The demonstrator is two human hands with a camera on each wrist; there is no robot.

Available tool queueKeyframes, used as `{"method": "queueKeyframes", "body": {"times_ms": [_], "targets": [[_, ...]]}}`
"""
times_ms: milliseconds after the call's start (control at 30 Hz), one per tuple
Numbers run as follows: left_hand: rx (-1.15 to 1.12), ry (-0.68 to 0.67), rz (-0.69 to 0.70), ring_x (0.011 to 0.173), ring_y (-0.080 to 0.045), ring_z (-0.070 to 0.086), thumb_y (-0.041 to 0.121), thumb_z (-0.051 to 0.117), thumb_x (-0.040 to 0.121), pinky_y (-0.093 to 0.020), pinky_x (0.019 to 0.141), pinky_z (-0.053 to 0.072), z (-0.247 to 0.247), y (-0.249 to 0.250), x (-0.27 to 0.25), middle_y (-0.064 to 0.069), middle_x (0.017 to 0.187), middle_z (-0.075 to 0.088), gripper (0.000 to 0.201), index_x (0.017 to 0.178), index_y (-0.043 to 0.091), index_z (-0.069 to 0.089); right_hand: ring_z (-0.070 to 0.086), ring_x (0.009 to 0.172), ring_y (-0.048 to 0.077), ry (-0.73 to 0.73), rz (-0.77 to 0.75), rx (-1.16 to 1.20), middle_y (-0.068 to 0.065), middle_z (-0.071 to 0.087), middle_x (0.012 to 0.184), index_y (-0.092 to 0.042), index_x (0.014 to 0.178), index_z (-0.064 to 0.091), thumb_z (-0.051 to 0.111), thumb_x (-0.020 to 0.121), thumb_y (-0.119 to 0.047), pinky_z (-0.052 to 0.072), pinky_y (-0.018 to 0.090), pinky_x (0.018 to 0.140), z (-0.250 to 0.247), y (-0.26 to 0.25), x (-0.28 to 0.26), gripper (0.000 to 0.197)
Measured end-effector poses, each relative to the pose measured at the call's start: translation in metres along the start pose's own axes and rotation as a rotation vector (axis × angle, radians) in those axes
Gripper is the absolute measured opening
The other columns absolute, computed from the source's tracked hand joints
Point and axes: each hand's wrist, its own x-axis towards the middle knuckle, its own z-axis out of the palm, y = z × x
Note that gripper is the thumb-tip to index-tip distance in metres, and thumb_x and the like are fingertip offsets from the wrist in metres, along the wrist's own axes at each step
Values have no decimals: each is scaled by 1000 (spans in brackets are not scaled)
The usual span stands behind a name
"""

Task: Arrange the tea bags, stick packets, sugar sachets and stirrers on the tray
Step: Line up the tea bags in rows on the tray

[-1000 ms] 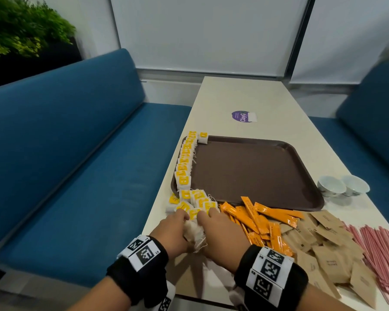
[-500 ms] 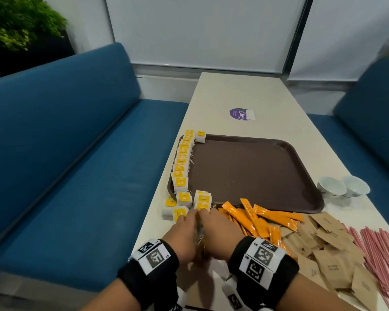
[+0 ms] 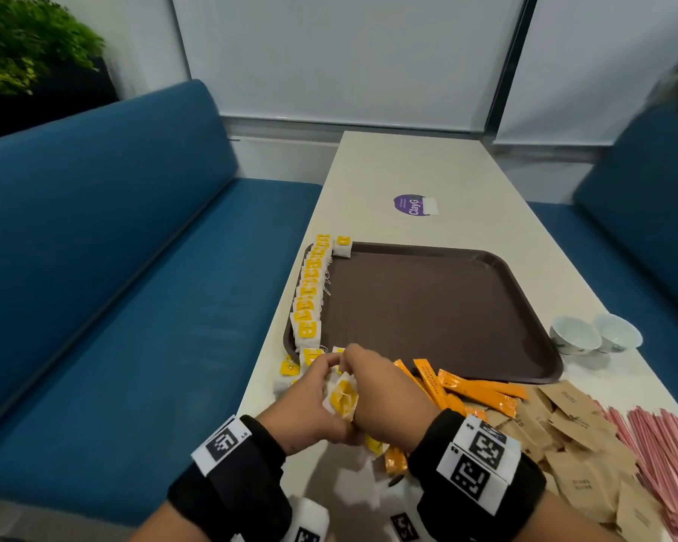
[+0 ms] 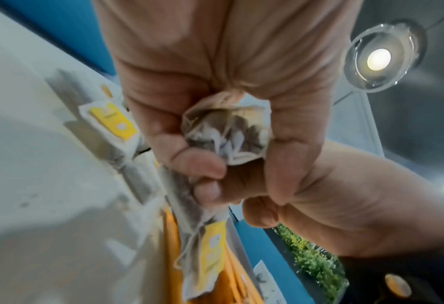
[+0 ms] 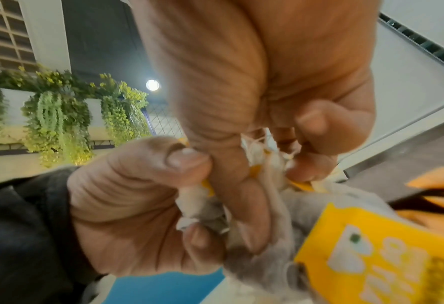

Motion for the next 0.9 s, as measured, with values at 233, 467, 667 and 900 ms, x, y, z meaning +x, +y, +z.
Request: {"method": "queueKeyframes", "body": {"times_ms": [233, 467, 667, 900], "targets": [[-312, -108, 44, 67, -14, 65, 13, 77, 49, -25, 53, 49, -8, 15, 16, -6, 91, 63, 86, 126, 30, 42, 56, 93, 15, 77, -36, 152, -2, 56, 106, -21, 96, 46, 75, 70, -10, 50, 28, 71, -33, 7, 10, 41], [-543, 50, 28, 58, -15, 63, 7, 62, 86, -23, 45, 48, -4, 14, 41, -5, 81, 68, 31, 112, 23, 57, 59, 90, 3, 89, -80, 439, -21, 57, 104, -16, 105, 52, 78, 70, -7, 56, 23, 77, -41, 20, 20, 44], [-676, 138, -59, 75, -28, 65, 17, 66, 65, -33, 64, 50, -5, 3, 51, -13, 88, 70, 42, 107, 16, 63, 64, 82, 16, 111, -18, 666, 2, 63, 101, -25, 100, 54, 72, 78, -5, 55, 24, 59, -41, 36, 19, 35], [-756, 218, -149, 86, -31, 62, 16, 78, 54, -36, 75, 43, -8, -6, 60, -15, 96, 64, 44, 96, 12, 63, 60, 62, 12, 168, 73, 723, 10, 65, 93, -17, 92, 59, 62, 82, 9, 48, 19, 44, -39, 51, 21, 28]]}}
